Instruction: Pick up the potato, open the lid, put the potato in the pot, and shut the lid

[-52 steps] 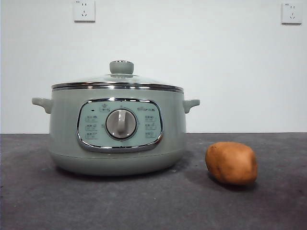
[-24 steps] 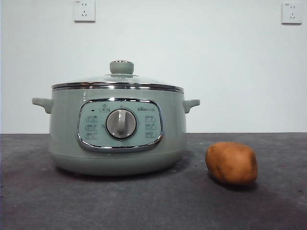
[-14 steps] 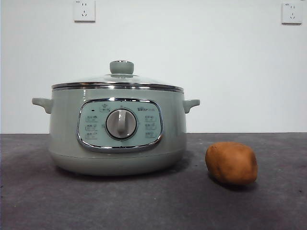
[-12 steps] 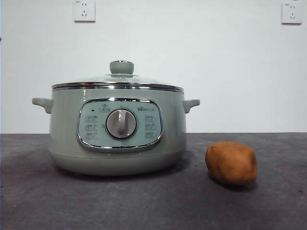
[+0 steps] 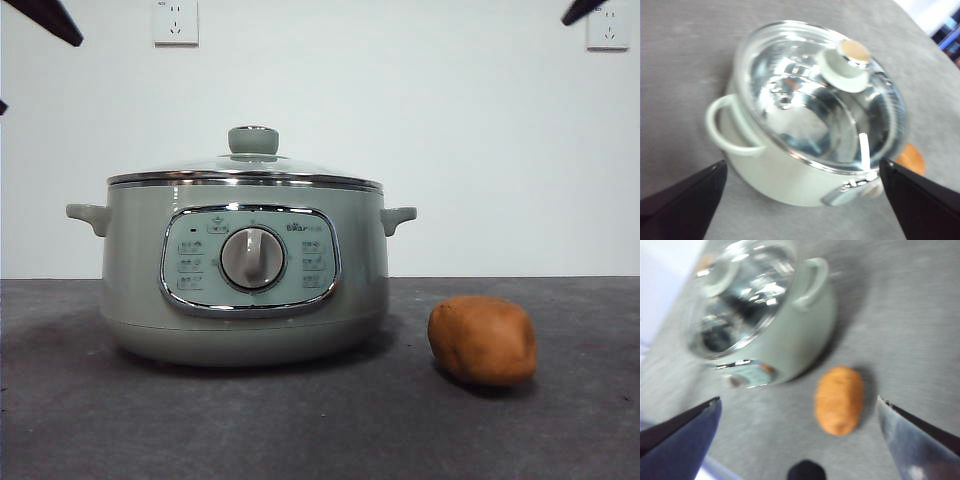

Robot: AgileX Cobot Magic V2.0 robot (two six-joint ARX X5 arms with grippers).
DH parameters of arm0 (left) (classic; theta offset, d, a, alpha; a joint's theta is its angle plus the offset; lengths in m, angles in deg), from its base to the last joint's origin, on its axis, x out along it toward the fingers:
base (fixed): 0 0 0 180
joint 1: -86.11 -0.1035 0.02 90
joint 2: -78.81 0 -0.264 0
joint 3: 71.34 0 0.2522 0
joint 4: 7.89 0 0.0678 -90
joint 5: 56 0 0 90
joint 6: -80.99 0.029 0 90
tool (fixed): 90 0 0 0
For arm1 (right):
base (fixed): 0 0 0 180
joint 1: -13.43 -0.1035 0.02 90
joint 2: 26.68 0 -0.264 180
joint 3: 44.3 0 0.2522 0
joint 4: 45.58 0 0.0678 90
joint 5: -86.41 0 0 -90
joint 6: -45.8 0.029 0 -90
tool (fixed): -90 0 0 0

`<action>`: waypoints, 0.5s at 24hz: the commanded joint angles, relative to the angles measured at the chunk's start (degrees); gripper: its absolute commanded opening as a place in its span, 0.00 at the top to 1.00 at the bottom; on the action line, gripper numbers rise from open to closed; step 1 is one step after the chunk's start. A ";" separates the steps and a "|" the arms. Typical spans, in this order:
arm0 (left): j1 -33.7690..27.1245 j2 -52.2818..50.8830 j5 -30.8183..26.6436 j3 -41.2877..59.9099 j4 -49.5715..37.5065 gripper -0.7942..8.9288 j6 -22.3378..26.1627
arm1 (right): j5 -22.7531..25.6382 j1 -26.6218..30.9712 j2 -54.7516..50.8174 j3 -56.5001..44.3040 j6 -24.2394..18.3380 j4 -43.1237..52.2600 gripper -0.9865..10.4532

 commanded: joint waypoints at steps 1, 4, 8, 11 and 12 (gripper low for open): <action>-0.07 1.31 2.64 -0.83 0.46 0.27 -0.13 | -0.83 -0.33 2.51 0.48 -0.68 -0.55 0.30; -0.07 2.14 3.76 -0.83 1.01 0.27 -0.13 | -0.76 -2.60 6.03 1.49 -0.70 -1.79 0.30; -0.02 2.89 3.78 -0.83 2.03 0.27 -0.09 | 4.79 -9.09 11.67 4.33 -0.61 -1.73 0.26; -0.02 3.13 3.76 -0.83 2.05 0.27 -0.09 | 10.88 -14.71 16.83 6.91 0.74 -2.10 0.22; -0.02 3.21 3.76 -0.83 2.27 0.27 -0.07 | 12.92 -16.59 19.06 7.96 0.77 -2.91 0.22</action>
